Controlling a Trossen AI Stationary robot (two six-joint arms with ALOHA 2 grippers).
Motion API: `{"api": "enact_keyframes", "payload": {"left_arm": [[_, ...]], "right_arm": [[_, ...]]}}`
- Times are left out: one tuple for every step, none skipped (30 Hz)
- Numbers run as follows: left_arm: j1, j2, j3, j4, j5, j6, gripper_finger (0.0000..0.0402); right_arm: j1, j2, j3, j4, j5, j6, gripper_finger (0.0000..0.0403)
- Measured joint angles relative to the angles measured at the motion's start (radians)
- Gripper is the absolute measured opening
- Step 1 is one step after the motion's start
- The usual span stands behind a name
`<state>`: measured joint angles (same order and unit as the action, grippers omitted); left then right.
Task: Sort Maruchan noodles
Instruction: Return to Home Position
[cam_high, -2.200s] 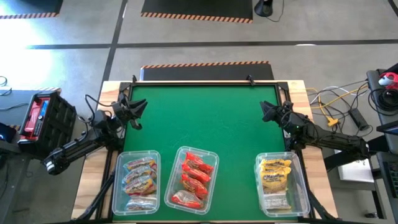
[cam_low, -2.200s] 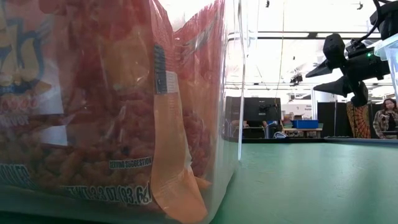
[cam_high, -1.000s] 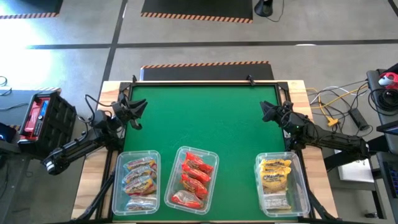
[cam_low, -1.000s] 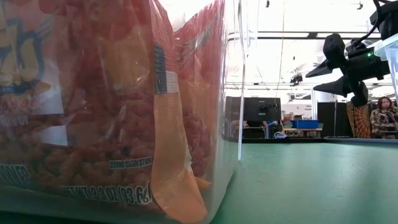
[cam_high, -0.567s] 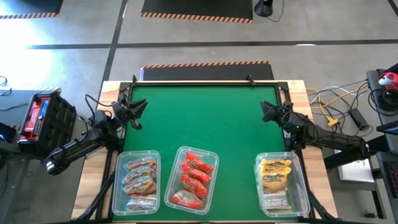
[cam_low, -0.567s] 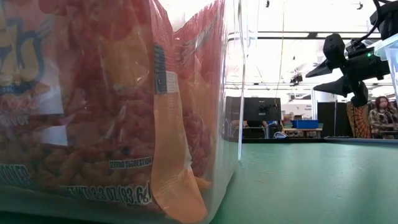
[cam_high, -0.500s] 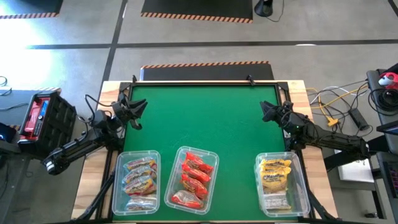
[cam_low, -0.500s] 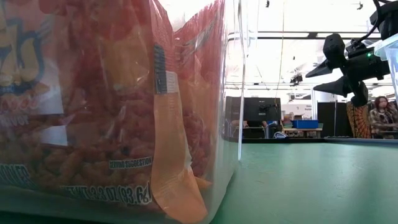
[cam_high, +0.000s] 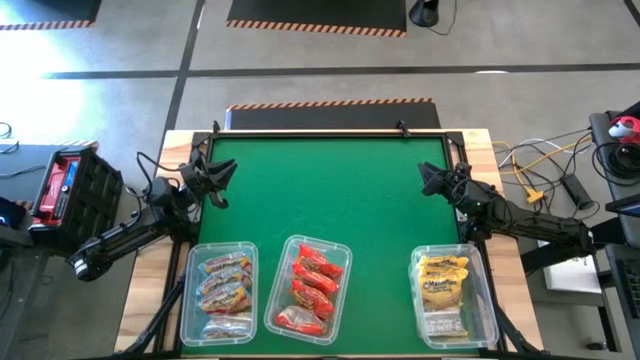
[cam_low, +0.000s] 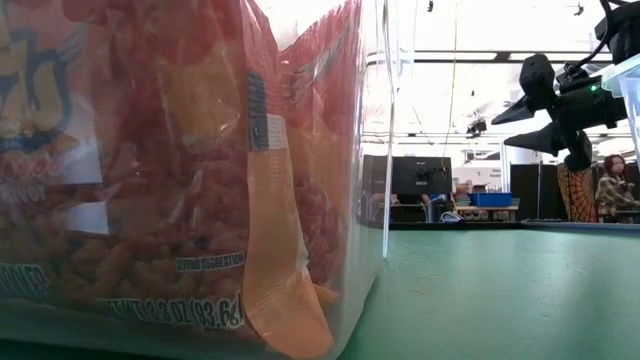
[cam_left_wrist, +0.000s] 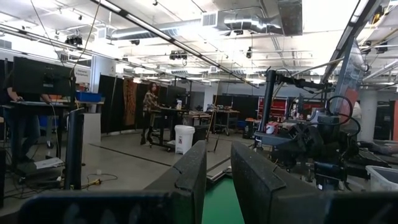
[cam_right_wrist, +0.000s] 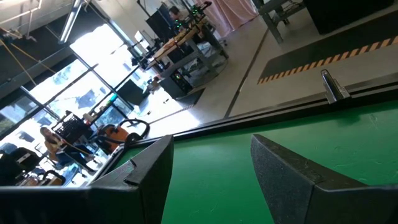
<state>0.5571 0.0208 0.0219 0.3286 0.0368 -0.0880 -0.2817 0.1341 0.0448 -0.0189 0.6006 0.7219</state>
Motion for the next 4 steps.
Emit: {"api": "enact_keyframes", "payload": {"left_arm": [[0.000, 0.000, 0.000, 0.000, 0.000, 0.000, 0.0057], [0.000, 0.000, 0.000, 0.000, 0.000, 0.000, 0.0057], [0.000, 0.000, 0.000, 0.000, 0.000, 0.000, 0.0057], [0.000, 0.000, 0.000, 0.000, 0.000, 0.000, 0.0057]], "right_arm": [[0.000, 0.000, 0.000, 0.000, 0.000, 0.000, 0.0203], [0.000, 0.000, 0.000, 0.000, 0.000, 0.000, 0.0203], [0.000, 0.000, 0.000, 0.000, 0.000, 0.000, 0.0203], [0.000, 0.000, 0.000, 0.000, 0.000, 0.000, 0.0203]]}}
